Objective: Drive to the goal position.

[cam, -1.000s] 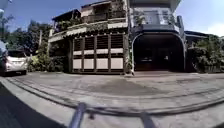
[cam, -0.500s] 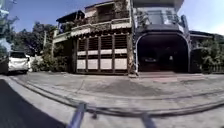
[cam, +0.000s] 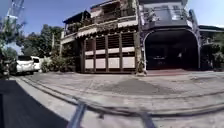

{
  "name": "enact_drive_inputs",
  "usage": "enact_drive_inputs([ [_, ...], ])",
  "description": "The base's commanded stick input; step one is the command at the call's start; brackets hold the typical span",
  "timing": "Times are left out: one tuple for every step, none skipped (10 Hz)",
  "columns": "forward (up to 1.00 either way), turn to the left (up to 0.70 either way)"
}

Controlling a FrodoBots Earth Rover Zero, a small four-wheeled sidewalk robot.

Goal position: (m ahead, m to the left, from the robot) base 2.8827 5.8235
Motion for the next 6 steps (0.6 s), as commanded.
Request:
enact_drive_inputs([
  [0.70, 0.00],
  [0.70, 0.00],
  [0.70, 0.00],
  [0.70, 0.00],
  [0.70, 0.00],
  [0.70, 0.00],
])
